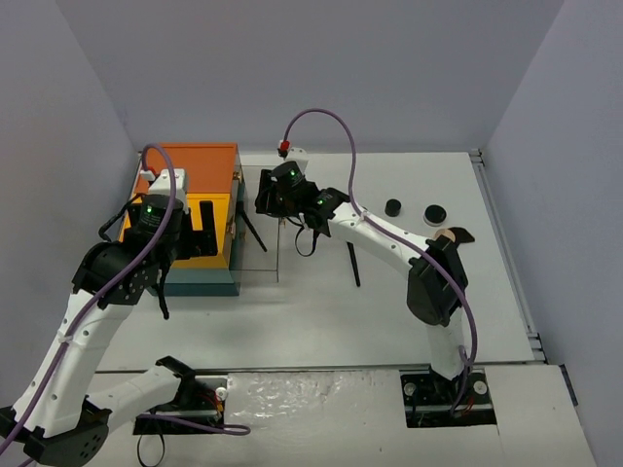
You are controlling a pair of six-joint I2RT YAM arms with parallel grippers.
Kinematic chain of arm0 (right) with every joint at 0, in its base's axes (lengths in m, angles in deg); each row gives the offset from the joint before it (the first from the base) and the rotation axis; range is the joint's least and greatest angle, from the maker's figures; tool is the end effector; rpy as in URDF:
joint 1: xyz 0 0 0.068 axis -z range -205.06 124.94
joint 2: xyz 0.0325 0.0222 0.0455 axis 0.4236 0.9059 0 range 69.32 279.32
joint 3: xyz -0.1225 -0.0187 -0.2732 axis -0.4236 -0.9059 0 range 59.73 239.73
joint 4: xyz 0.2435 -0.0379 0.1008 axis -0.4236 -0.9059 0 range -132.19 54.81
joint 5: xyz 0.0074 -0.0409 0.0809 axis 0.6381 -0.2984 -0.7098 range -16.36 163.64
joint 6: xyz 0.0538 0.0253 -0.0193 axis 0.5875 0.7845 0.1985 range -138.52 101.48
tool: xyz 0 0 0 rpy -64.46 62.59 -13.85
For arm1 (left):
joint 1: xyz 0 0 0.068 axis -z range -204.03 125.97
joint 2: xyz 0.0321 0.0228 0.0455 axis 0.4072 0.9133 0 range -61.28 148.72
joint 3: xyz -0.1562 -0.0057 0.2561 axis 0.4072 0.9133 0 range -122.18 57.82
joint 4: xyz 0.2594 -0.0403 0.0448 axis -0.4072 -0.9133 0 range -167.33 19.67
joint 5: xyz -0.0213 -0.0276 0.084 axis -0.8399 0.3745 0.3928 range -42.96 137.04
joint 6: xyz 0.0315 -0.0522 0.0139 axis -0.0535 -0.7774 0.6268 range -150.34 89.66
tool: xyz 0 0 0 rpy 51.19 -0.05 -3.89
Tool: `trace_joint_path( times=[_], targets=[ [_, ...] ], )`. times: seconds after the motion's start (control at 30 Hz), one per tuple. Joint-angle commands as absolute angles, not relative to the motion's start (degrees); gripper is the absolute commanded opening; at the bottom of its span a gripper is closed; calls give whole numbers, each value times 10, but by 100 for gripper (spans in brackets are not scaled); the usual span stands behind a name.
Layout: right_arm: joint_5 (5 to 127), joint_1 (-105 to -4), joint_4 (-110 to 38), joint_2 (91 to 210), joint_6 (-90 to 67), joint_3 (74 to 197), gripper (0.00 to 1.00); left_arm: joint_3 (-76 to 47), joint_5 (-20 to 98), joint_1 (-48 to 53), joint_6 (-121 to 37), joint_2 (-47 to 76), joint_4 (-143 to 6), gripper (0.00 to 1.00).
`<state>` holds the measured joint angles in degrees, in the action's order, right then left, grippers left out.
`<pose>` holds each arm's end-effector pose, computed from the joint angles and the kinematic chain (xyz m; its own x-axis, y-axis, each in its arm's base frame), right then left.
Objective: Organize the makeup
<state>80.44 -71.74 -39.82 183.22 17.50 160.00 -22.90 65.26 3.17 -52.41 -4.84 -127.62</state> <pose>0.3545 0.3677 0.3418 -0.5533 0.2644 -0.7899 -0.3954 0.7512 0.5285 0.1508 -0.0608 0.4495 -0.5246 -0.1317 -0.8411 0.0042 0.9876 -0.1572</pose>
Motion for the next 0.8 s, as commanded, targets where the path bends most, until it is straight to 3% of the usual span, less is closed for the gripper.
trace_joint_path(
  times=[0.0,0.3,0.77],
  targets=[
    [839,-691,-364,1737,144,1548,58,-233,658,27,-535,-60,-1260,97],
    [875,-580,-391,1606,22,1309,58,-219,652,24,-532,-62,-1250,97],
    [772,-525,-363,1724,-23,1241,44,-214,654,22,-532,-71,-1265,97]
  ],
)
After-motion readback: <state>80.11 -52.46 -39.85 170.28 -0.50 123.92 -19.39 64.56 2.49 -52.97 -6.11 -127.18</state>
